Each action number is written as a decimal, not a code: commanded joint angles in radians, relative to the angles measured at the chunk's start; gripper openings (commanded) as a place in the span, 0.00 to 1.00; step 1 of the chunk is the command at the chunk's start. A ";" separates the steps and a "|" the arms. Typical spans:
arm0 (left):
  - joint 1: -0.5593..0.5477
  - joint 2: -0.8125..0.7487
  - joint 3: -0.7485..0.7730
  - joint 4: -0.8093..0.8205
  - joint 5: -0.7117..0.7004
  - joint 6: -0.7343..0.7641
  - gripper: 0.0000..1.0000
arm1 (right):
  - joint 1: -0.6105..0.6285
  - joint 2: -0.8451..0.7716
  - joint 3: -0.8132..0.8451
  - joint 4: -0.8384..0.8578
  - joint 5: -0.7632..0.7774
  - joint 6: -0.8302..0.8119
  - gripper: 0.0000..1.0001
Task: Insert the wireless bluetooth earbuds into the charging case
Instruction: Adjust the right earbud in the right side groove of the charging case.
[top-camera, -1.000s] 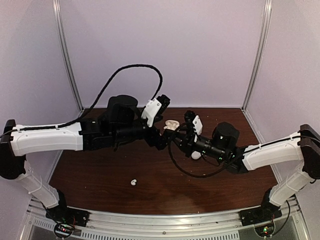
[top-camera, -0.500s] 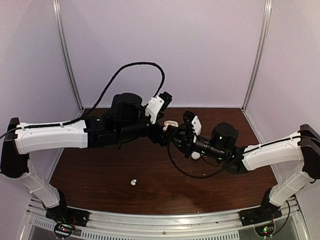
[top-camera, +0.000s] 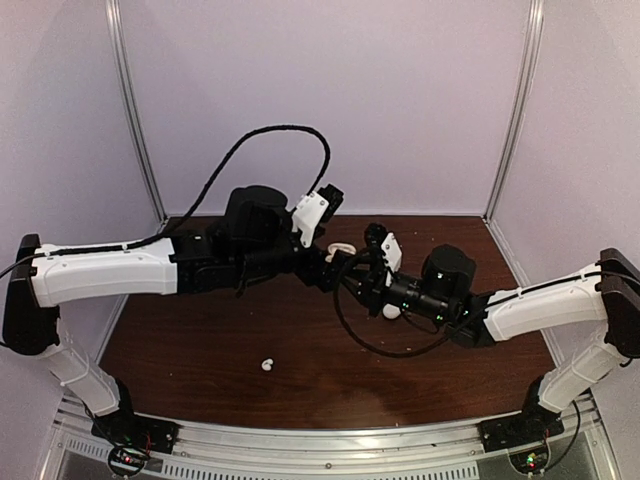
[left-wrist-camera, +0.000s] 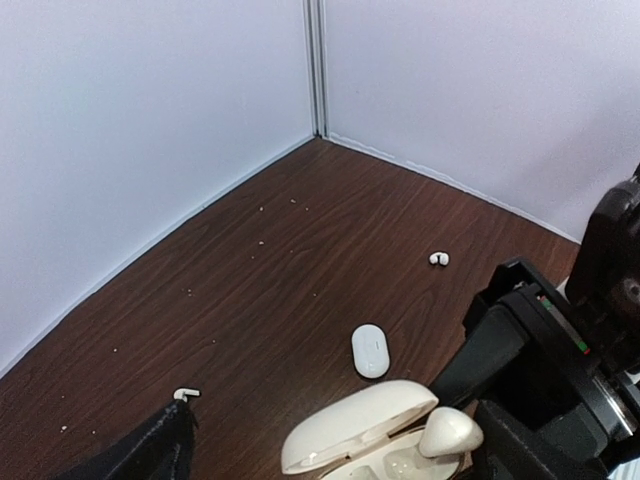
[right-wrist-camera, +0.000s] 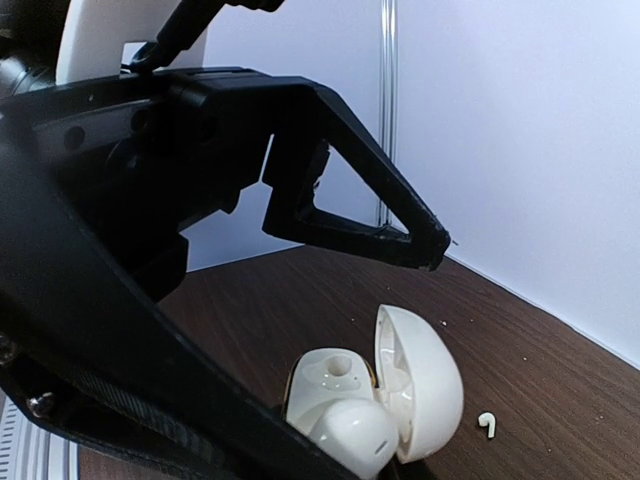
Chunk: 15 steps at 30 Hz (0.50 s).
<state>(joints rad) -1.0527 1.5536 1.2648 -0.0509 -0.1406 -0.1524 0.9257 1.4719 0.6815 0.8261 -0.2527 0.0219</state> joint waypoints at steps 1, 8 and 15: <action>0.015 -0.030 -0.029 -0.029 -0.037 -0.001 0.98 | 0.007 -0.013 0.018 0.034 0.020 -0.008 0.00; 0.022 -0.048 -0.048 -0.043 -0.033 0.003 0.98 | 0.006 -0.025 0.015 0.030 0.028 -0.009 0.00; 0.026 -0.054 -0.056 -0.052 -0.039 0.006 0.98 | 0.004 -0.028 0.011 0.030 0.026 -0.008 0.00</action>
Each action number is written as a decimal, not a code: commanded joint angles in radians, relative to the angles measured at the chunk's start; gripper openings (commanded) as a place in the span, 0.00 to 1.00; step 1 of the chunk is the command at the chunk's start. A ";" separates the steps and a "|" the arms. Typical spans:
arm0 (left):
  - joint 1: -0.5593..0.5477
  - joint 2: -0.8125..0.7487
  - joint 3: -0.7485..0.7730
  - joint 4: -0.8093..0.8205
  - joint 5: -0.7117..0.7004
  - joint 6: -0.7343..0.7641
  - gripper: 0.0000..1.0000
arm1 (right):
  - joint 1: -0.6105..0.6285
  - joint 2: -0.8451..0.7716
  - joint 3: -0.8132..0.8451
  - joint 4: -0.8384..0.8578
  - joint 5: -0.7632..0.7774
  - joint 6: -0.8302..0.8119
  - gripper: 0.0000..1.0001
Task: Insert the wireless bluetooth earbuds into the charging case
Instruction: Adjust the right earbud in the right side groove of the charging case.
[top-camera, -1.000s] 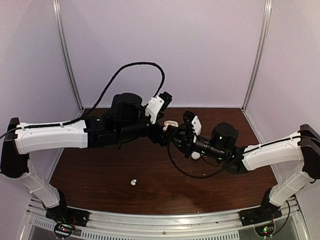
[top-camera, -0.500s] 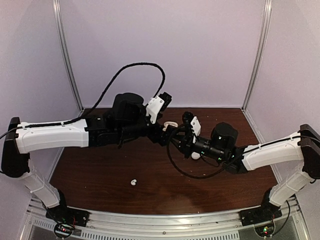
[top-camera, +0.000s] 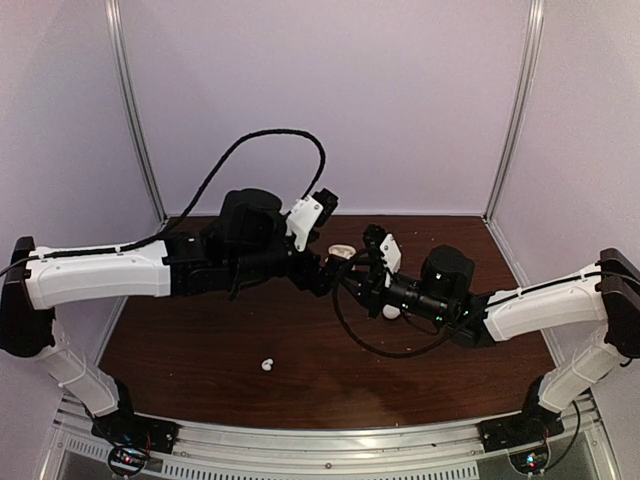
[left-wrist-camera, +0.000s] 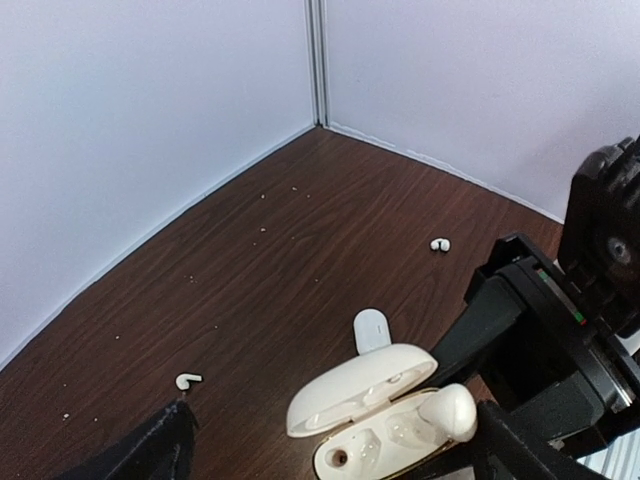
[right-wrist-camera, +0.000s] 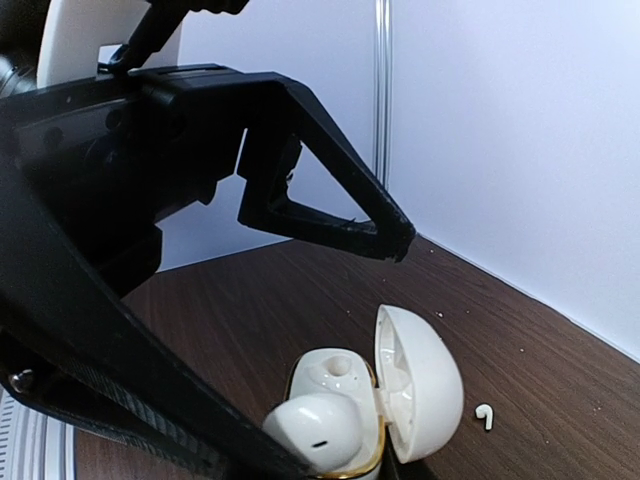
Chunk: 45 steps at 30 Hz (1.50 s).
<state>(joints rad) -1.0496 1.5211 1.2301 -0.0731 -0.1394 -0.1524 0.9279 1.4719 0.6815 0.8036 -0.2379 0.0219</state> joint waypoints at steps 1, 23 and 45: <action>0.025 -0.022 -0.021 -0.032 -0.041 0.005 0.98 | 0.002 -0.028 0.011 0.052 0.010 -0.008 0.00; 0.039 -0.027 -0.030 -0.038 0.010 0.013 0.98 | 0.002 -0.042 -0.023 0.117 -0.087 -0.037 0.00; 0.059 -0.027 -0.035 -0.049 0.047 0.009 0.98 | 0.002 -0.058 -0.046 0.141 -0.122 -0.040 0.00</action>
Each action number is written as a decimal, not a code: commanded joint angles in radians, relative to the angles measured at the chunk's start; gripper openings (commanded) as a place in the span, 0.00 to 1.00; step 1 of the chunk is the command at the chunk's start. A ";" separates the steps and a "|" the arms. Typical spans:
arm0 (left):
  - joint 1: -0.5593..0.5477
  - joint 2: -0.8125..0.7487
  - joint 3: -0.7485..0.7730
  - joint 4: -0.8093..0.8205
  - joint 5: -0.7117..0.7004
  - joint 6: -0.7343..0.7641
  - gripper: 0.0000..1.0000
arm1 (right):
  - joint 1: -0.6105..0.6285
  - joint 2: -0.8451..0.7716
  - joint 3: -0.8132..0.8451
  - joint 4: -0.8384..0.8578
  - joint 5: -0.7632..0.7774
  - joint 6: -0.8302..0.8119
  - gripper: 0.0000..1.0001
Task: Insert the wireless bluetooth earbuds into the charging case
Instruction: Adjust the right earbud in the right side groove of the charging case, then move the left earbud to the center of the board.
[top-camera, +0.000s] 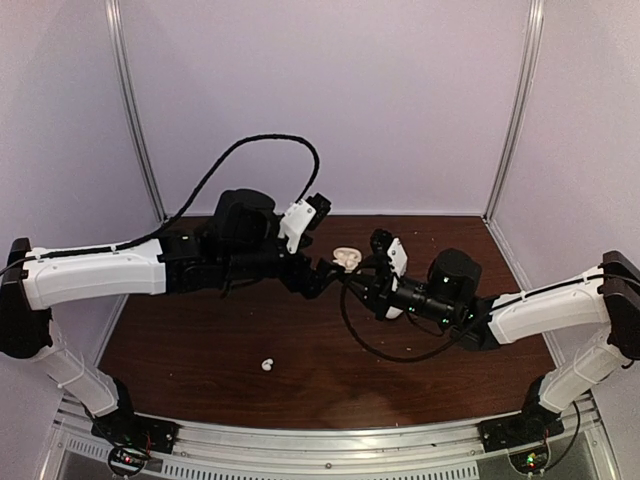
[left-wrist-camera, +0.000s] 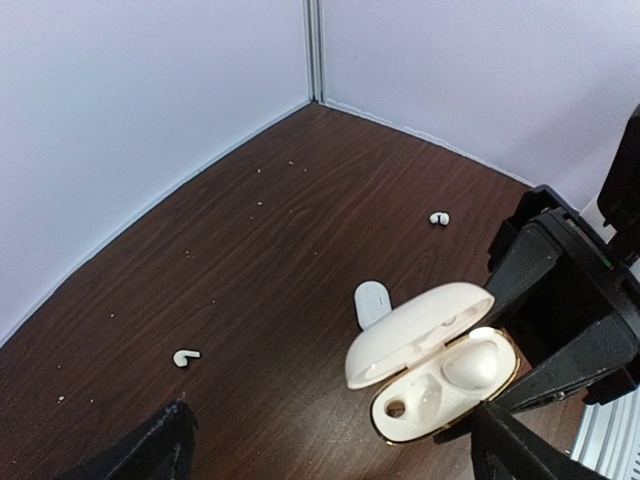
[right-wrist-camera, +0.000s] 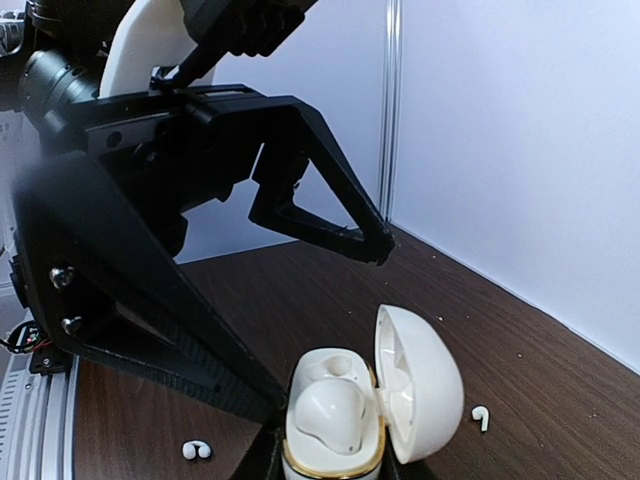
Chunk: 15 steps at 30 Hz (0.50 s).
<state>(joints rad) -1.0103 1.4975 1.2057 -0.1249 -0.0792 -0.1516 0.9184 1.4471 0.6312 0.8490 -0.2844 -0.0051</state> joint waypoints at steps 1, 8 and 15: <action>0.021 -0.005 -0.013 0.006 -0.010 0.009 0.98 | 0.011 -0.034 0.004 0.097 -0.074 -0.011 0.00; 0.098 -0.076 -0.091 0.079 0.124 -0.022 0.97 | -0.026 -0.063 -0.036 0.124 -0.071 0.035 0.00; 0.288 -0.006 -0.035 0.056 0.251 -0.043 0.98 | -0.102 -0.131 -0.112 0.137 -0.074 0.115 0.00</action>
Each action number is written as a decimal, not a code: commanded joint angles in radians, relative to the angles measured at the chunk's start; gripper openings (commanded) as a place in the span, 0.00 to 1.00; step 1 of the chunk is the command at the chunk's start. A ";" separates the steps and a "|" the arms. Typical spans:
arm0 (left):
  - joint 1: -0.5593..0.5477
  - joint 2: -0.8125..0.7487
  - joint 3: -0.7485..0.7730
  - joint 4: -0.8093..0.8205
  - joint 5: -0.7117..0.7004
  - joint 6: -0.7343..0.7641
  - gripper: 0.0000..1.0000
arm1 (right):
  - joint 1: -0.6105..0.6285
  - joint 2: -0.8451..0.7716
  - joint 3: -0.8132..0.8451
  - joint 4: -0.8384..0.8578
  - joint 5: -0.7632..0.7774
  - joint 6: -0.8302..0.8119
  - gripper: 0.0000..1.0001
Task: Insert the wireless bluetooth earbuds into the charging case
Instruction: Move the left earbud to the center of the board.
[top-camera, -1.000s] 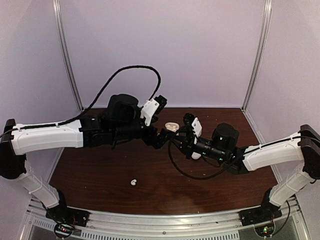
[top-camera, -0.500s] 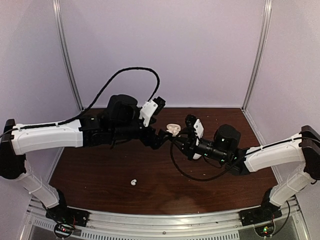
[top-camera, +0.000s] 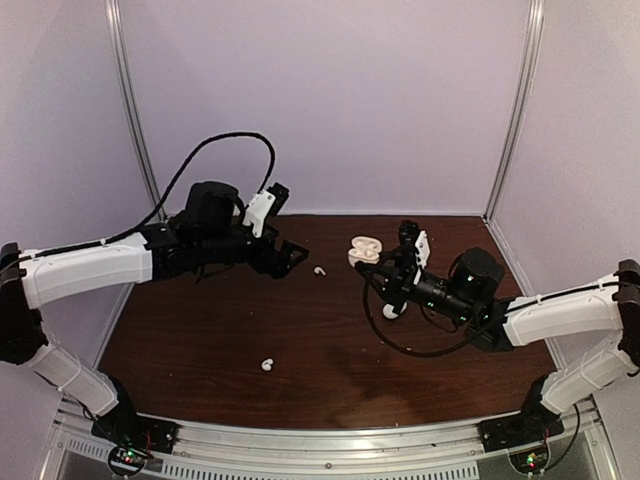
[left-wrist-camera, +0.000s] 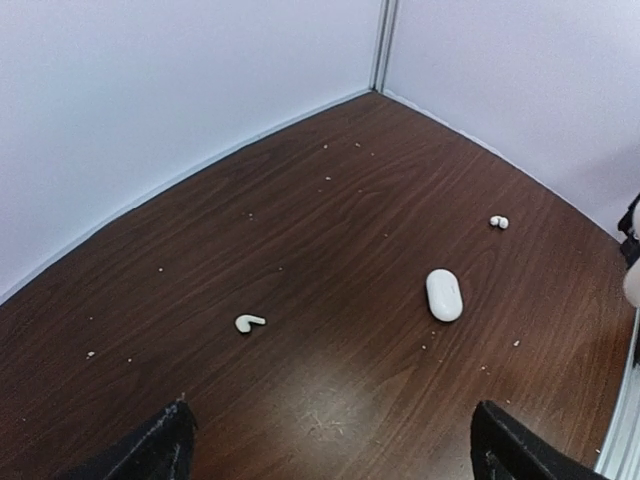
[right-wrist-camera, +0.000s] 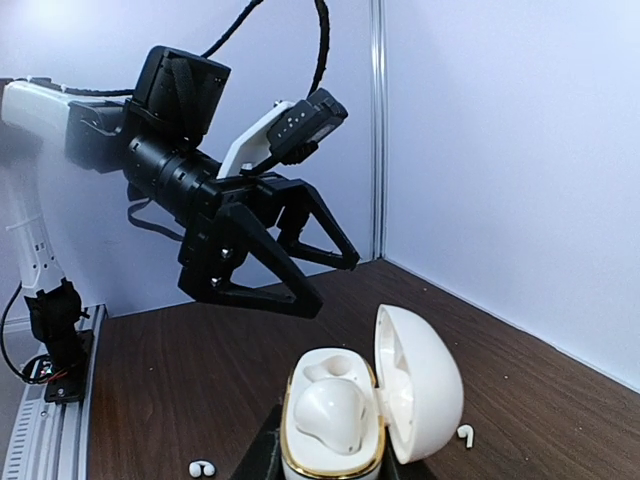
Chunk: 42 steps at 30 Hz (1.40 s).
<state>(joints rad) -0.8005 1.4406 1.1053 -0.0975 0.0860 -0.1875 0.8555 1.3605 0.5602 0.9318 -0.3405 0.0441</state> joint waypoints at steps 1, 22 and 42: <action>0.096 0.086 0.098 0.006 0.078 0.001 0.98 | -0.050 -0.054 -0.052 0.053 -0.018 0.075 0.00; 0.264 0.701 0.423 0.000 0.344 0.048 0.58 | -0.171 -0.199 -0.195 0.007 -0.005 0.114 0.00; 0.262 0.932 0.638 -0.116 0.334 0.255 0.47 | -0.190 -0.189 -0.204 0.030 -0.016 0.127 0.00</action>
<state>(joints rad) -0.5365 2.3257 1.6711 -0.1410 0.4160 -0.0162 0.6754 1.1763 0.3668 0.9241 -0.3420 0.1612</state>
